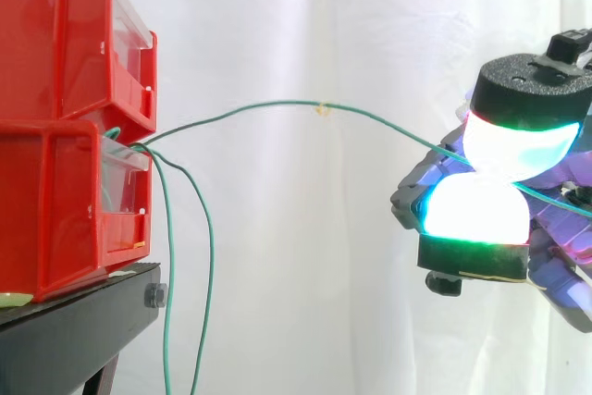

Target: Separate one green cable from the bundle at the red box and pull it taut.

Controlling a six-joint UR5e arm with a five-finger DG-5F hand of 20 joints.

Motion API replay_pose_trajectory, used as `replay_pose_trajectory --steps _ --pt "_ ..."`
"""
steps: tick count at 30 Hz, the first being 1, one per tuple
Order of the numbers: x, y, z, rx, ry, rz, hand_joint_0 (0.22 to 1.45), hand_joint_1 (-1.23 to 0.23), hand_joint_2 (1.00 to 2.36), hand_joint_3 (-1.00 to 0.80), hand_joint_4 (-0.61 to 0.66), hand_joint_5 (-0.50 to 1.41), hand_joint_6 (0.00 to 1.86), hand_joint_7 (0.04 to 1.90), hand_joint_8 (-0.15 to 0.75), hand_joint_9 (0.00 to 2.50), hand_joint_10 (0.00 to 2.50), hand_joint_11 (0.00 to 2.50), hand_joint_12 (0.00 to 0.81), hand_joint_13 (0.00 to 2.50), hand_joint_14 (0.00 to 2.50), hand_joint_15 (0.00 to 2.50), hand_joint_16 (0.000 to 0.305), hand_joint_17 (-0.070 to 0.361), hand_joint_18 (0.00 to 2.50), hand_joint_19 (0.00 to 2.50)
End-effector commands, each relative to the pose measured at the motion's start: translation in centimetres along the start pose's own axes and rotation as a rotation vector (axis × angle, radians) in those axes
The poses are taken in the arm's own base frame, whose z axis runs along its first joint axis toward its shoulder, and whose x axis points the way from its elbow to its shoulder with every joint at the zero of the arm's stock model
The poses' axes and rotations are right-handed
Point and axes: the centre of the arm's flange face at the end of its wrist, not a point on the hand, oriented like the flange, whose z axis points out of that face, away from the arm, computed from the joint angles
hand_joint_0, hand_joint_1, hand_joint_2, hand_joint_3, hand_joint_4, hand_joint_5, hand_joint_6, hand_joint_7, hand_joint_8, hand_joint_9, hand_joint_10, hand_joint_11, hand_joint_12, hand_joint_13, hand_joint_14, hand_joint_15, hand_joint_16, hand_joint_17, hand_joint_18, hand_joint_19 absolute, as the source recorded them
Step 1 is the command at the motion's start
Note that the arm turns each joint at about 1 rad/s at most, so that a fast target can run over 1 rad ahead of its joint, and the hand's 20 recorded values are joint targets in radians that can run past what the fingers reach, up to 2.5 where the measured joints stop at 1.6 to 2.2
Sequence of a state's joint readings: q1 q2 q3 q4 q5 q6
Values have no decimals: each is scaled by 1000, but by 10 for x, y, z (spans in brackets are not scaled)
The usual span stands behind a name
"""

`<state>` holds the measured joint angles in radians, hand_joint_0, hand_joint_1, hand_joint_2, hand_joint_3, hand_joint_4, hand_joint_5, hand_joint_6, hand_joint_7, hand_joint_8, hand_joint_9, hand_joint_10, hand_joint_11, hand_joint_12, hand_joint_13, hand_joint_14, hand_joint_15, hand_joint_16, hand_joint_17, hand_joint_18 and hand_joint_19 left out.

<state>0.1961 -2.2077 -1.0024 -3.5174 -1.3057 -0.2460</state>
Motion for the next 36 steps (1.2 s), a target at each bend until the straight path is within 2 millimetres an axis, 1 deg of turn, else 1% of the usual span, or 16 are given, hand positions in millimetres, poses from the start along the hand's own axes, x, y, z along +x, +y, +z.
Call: replay_pose_trajectory --steps 1,4,11,14,16,18,19,20,21,23,26,30,31,35,36 --pt "0 -1 1 2 -1 -3 519 -712 1000 -500 139 123 501 1337 177 1969 24 709 349 1421 25 824 46 103 938 648" --pt "0 -1 1 2 -1 -3 485 -739 1000 -500 146 120 501 1335 186 1965 22 695 361 1434 24 815 49 111 950 631" --pt "-1 -1 0 1 -3 -2 470 -741 1000 -500 150 114 501 1319 201 1947 23 685 362 1436 23 816 51 115 951 627" --pt "0 -1 0 2 -1 -3 430 -717 1000 -500 164 115 502 1311 204 1959 21 663 378 1460 22 817 56 125 981 609" --pt "-1 -1 1 3 -2 -3 400 -660 1000 -500 172 118 502 1302 206 1978 20 647 397 1497 19 810 59 133 1011 586" --pt "1 -2 1 4 -1 -4 401 -657 1000 -500 142 125 503 1291 204 2004 20 631 394 1500 19 805 59 133 1010 586" --pt "-1 -1 0 3 -2 -3 411 -616 1000 -500 119 128 502 1283 195 2023 20 623 392 1507 19 806 59 132 1003 590" --pt "-1 -1 0 1 -3 -2 411 -614 1000 -500 119 128 503 1279 193 2026 20 631 396 1509 21 806 59 132 1002 590" --pt "1 -2 1 4 -1 -4 427 -597 1000 -500 111 130 503 1277 191 2028 21 637 383 1514 21 807 57 128 988 606" --pt "0 -2 1 4 -2 -3 445 -594 1000 -500 102 129 503 1279 188 2031 23 638 384 1510 21 806 55 124 972 612" --pt "0 -1 0 2 -1 -3 480 -620 1000 -500 83 129 502 1286 177 2023 24 658 367 1496 22 816 52 116 943 635" --pt "0 -1 0 3 -2 -3 566 -654 1000 -500 59 128 501 1292 169 2020 25 709 338 1475 25 829 44 100 900 666" --pt "-1 -1 0 1 -3 -2 607 -674 1000 -500 58 127 502 1291 158 2021 24 726 330 1469 25 819 43 96 892 666" --pt "-1 -1 0 3 -4 -3 701 -743 1000 -500 72 129 502 1301 167 2037 24 741 326 1459 25 820 39 89 896 654" --pt "-1 -1 0 2 -4 -2 705 -744 1001 -488 72 129 502 1302 161 2036 24 746 328 1459 27 818 39 89 895 655"
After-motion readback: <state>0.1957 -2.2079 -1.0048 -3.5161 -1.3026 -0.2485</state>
